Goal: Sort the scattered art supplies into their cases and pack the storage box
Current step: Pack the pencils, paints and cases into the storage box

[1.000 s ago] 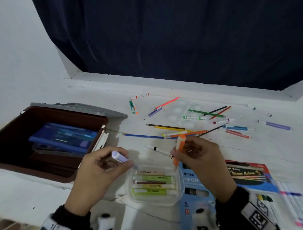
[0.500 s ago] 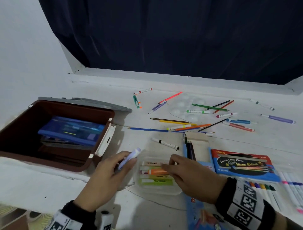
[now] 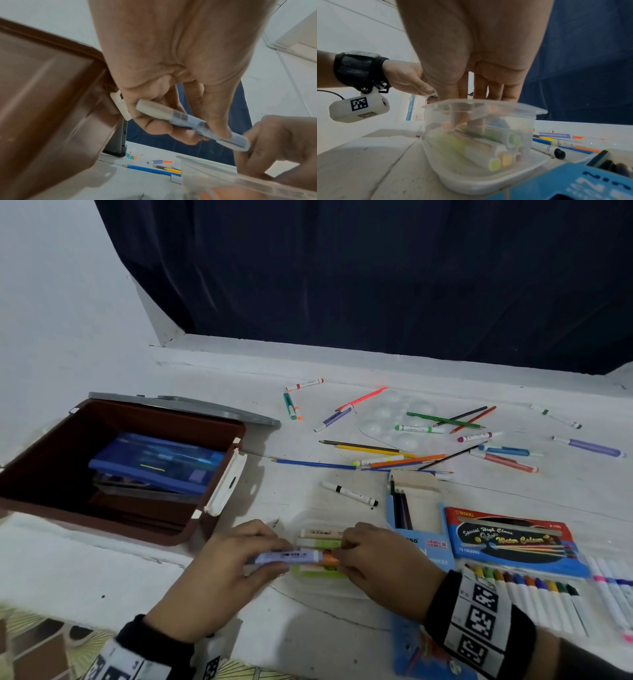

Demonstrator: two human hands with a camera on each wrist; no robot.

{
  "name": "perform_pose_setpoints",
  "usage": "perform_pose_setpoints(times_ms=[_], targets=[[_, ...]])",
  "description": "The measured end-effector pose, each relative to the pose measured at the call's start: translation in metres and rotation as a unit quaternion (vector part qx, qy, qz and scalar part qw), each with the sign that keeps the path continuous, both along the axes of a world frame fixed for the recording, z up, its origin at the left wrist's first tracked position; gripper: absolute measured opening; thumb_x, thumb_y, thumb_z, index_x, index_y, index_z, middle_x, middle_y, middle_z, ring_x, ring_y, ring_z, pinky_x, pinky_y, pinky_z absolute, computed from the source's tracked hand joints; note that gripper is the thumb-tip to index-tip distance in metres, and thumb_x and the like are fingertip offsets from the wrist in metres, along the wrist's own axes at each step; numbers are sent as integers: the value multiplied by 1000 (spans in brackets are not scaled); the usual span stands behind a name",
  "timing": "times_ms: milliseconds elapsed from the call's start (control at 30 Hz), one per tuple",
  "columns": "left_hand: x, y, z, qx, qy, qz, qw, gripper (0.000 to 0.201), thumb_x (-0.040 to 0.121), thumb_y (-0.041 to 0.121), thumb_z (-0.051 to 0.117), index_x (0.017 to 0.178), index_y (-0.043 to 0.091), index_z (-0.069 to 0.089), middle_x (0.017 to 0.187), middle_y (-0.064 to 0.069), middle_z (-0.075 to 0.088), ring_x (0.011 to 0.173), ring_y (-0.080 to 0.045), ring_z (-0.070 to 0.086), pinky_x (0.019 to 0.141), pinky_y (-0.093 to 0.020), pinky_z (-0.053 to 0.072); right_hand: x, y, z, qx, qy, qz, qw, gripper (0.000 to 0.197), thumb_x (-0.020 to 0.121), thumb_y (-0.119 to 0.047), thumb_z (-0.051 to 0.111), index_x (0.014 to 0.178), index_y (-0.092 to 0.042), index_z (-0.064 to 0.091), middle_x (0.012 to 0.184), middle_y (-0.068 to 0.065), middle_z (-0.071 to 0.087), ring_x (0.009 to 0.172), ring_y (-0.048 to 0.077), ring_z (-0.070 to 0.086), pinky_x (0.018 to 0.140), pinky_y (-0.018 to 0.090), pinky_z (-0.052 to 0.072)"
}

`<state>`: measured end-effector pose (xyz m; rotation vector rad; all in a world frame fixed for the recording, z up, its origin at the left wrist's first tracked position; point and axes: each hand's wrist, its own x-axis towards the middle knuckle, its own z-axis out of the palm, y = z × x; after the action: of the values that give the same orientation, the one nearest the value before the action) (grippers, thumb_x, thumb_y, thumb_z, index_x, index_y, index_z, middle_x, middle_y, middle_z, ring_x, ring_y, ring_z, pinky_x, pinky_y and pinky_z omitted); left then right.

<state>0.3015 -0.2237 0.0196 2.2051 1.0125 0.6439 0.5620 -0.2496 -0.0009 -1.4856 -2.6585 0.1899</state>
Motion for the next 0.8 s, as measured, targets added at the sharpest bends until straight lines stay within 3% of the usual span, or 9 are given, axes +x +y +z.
perform_pose_setpoints(times_ms=[133, 200, 400, 500, 600, 733, 800], targets=[[5, 2, -5, 7, 25, 0, 1000, 22, 85, 34, 75, 107, 33, 76, 97, 20, 64, 89, 2, 65, 77, -20, 49, 1, -2, -4, 31, 6, -1, 1000, 8, 85, -25, 67, 82, -22, 72, 82, -3, 57, 73, 17, 56, 56, 32, 51], [7, 2, -7, 5, 35, -3, 999, 23, 84, 36, 76, 107, 34, 76, 97, 21, 64, 89, 2, 64, 78, -21, 50, 1, -2, -6, 35, 10, 0, 999, 4, 83, -25, 72, 82, -22, 72, 83, -2, 57, 73, 18, 57, 56, 32, 51], [16, 2, -9, 8, 63, -7, 998, 24, 79, 45, 70, 101, 36, 75, 92, 24, 62, 87, 4, 61, 76, -23, 50, 13, -1, -1, 15, 88, -36, 995, 18, 88, -33, 61, 88, -23, 76, 85, -6, 59, 76, 14, 58, 62, 29, 51], [25, 4, -9, 36, 89, -30, 995, 23, 79, 47, 70, 100, 36, 75, 90, 22, 62, 86, 3, 56, 74, -23, 47, 29, -4, 2, 22, 158, -77, 984, 14, 89, -29, 66, 96, -21, 76, 93, -8, 59, 88, 11, 55, 75, 26, 49], [39, 8, -12, 57, 132, -50, 988, 30, 80, 56, 60, 99, 38, 74, 90, 19, 62, 84, 0, 54, 74, -31, 50, 45, -6, 2, 29, 195, -137, 971, 21, 91, -26, 68, 111, -26, 72, 112, -10, 58, 109, 8, 51, 92, 22, 43], [64, 16, -16, 59, 208, -84, 973, 42, 81, 62, 48, 104, 37, 73, 97, 16, 61, 96, -9, 54, 84, -36, 47, 52, -7, 0, -62, 223, -160, 960, 40, 97, -33, 59, 137, -27, 55, 126, -12, 52, 115, 0, 47, 99, 11, 36], [73, 19, -18, 61, 238, -97, 964, 38, 81, 58, 53, 107, 38, 72, 100, 15, 61, 100, -10, 52, 88, -34, 44, 52, -7, -3, -86, 220, -156, 959, 41, 97, -35, 58, 137, -25, 54, 125, -11, 53, 113, 0, 49, 99, 17, 41]])
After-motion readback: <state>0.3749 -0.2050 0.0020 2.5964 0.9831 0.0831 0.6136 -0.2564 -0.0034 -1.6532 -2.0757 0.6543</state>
